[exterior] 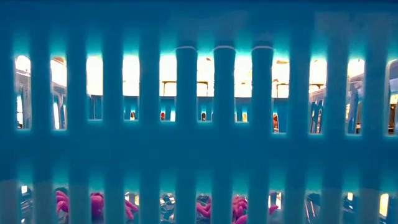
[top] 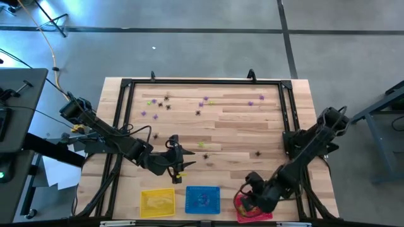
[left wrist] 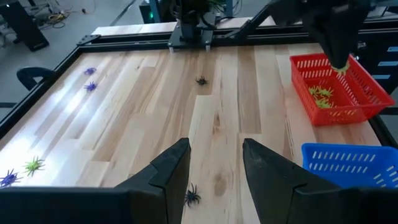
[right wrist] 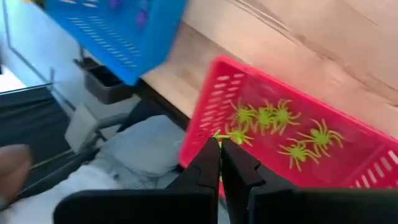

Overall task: Sort Halloween decoration
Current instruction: Put the green spider toy into the red bin

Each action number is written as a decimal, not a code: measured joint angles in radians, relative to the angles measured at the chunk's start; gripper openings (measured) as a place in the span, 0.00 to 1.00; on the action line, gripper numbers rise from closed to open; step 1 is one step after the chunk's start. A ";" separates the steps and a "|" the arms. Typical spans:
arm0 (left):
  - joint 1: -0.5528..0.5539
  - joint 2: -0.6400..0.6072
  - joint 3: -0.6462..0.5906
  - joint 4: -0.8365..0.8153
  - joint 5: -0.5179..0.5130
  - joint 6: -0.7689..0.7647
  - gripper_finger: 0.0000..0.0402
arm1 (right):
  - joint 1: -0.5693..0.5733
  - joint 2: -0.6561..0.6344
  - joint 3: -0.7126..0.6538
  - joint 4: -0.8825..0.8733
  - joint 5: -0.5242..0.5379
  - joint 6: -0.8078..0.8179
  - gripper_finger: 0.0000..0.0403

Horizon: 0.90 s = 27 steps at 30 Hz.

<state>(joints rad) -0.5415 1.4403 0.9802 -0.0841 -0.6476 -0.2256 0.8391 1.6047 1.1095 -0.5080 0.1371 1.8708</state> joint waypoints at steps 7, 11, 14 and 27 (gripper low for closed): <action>-0.003 0.000 0.000 -0.007 0.010 -0.017 0.34 | 0.008 0.010 0.000 0.003 -0.063 0.009 0.09; -0.003 0.000 0.000 -0.043 0.042 -0.062 0.34 | -0.001 0.007 0.000 0.007 -0.123 0.009 0.17; -0.003 0.000 0.000 -0.087 0.042 -0.086 0.34 | -0.008 0.007 0.000 0.009 -0.153 0.007 0.23; 0.005 -0.031 0.000 -0.716 0.026 -0.469 0.34 | -0.144 0.007 0.000 0.024 -0.195 -0.270 0.27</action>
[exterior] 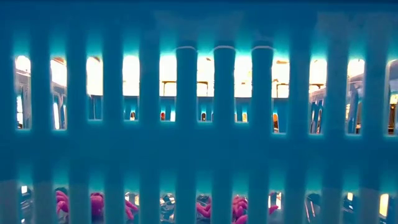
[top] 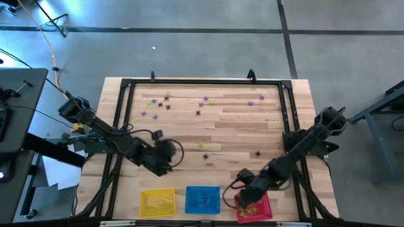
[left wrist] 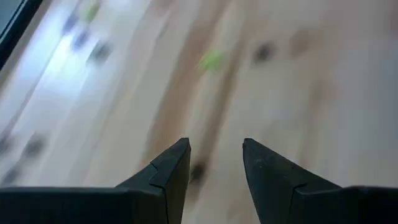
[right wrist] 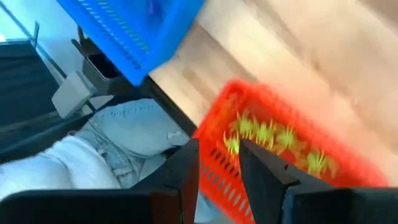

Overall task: Sort Halloween decoration
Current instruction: Put the green spider toy into the red bin

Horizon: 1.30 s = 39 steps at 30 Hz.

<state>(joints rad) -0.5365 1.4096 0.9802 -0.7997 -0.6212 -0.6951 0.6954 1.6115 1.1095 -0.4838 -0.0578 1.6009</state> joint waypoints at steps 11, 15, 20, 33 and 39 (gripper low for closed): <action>-0.015 0.001 -0.003 -0.484 0.223 -0.337 0.34 | -0.184 -0.001 0.000 -0.007 -0.029 -0.415 0.27; -0.023 0.001 -0.063 -0.473 0.263 -0.458 0.34 | -0.209 -0.001 0.000 -0.023 -0.030 -0.493 0.27; -0.020 0.001 -0.198 -0.411 0.322 -0.571 0.34 | -0.226 -0.001 0.000 -0.062 -0.066 -0.542 0.27; -0.010 -0.002 -0.397 -0.218 0.349 -0.663 0.34 | -0.274 -0.001 0.000 -0.074 -0.068 -0.597 0.27; 0.000 -0.007 -0.446 -0.154 0.363 -0.701 0.34 | -0.286 -0.001 0.000 -0.074 -0.074 -0.627 0.27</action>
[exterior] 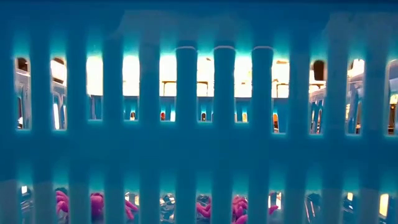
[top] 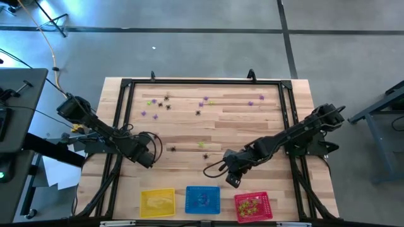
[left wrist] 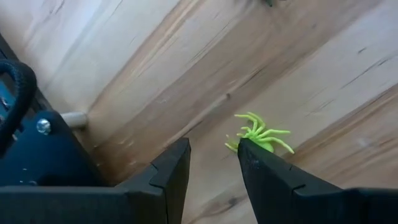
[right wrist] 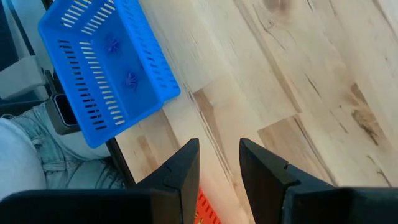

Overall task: Sort Halloween decoration
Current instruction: Put the green spider toy into the red bin

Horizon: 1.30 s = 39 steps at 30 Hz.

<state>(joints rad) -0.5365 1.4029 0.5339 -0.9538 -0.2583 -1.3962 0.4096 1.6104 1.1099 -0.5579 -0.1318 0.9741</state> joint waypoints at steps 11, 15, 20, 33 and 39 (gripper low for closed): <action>0.000 0.003 -0.001 0.025 0.024 -0.037 0.20 | -0.006 0.000 0.000 -0.005 -0.002 -0.041 0.27; 0.000 0.004 -0.002 0.045 0.030 -0.041 0.04 | -0.006 0.000 0.000 -0.008 -0.003 -0.060 0.27; 0.000 0.006 0.014 0.037 0.032 -0.041 0.01 | -0.006 0.000 0.000 -0.011 -0.003 -0.067 0.27; 0.000 -0.076 0.170 0.022 -0.100 0.096 0.00 | -0.006 0.000 0.000 -0.007 0.009 -0.067 0.27; -0.003 -0.103 0.177 0.042 -0.084 0.125 0.00 | -0.006 0.000 0.000 -0.007 0.017 -0.067 0.27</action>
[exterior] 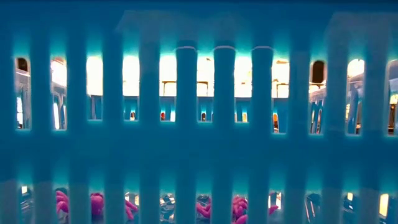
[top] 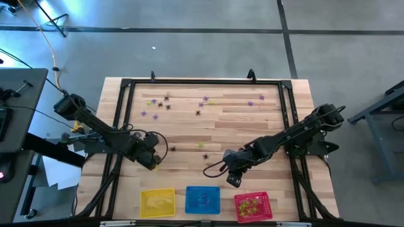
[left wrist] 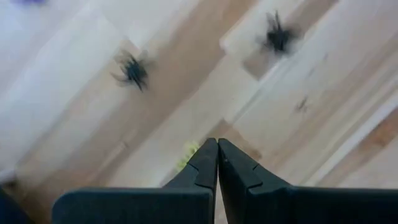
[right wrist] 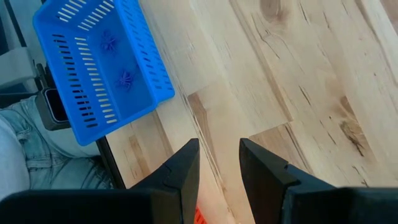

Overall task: Sort Halloween decoration
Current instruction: Put the green spider toy into the red bin

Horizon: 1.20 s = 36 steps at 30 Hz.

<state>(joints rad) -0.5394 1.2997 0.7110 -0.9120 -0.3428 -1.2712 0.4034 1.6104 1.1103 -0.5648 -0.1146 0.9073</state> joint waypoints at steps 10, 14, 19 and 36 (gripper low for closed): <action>-0.026 0.030 -0.033 0.050 0.098 0.047 0.11 | -0.010 0.000 0.000 0.000 -0.017 -0.015 0.27; -0.026 0.030 -0.033 0.048 0.099 0.119 0.20 | -0.014 0.000 0.000 0.005 -0.017 -0.018 0.27; -0.018 0.032 -0.032 0.048 0.092 0.174 0.29 | -0.013 0.000 0.000 0.005 -0.017 -0.019 0.27; 0.062 0.099 -0.169 0.164 0.142 0.193 0.34 | -0.013 0.000 0.000 0.005 -0.017 -0.037 0.27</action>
<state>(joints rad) -0.4778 1.3987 0.5419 -0.7477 -0.2007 -1.0782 0.3904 1.6104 1.1103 -0.5594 -0.1314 0.8703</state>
